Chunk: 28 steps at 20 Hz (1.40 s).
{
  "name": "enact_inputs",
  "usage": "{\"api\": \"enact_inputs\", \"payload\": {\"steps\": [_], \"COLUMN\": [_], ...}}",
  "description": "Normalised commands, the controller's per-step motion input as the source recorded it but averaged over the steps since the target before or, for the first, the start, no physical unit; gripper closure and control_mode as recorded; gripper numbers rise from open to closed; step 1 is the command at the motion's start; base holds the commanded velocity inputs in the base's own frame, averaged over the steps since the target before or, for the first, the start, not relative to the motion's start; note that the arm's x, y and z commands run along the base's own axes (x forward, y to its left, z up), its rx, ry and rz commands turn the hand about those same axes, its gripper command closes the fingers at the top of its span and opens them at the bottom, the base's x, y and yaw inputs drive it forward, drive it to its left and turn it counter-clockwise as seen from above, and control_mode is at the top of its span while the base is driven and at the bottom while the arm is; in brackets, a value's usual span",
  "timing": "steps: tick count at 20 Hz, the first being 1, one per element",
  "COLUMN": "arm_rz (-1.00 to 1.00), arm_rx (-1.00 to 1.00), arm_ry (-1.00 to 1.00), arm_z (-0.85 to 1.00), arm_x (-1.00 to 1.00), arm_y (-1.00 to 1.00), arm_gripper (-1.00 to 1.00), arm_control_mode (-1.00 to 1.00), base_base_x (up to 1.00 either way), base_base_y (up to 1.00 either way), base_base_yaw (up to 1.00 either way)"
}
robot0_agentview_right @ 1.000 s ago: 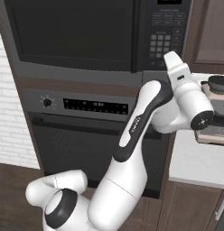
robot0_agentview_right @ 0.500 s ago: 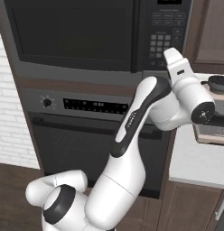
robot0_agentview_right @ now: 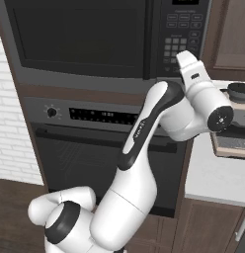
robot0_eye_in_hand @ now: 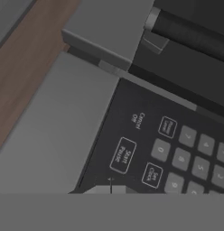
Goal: Open the microwave, place the bowl with waffle inside the microwave, then close the microwave door and turn it on.
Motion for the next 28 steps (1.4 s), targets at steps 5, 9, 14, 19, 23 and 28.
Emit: {"api": "enact_inputs", "payload": {"steps": [5,9,14,19,23,28], "arm_rz": [0.0,0.0,0.0,0.0,0.0,0.0], "arm_rx": [0.0,0.0,0.0,0.0,0.0,0.1], "arm_ry": [0.01,0.0,0.0,0.02,0.02,0.0], "arm_z": [0.0,0.0,0.0,0.0,0.0,-0.1], "arm_x": [0.0,0.13,0.39,0.43,0.38,-0.53], "arm_y": [0.21,0.0,0.0,0.0,-0.04,-0.44], "arm_gripper": [1.0,1.0,1.0,1.0,1.0,1.0], "arm_control_mode": [-1.0,-1.0,-1.0,-1.0,-1.0,-1.0], "base_base_x": [0.0,0.0,0.0,0.0,0.0,0.0], "base_base_y": [0.0,0.0,0.0,0.0,0.0,0.0], "base_base_yaw": [0.0,0.0,0.0,0.0,0.0,0.0]}}
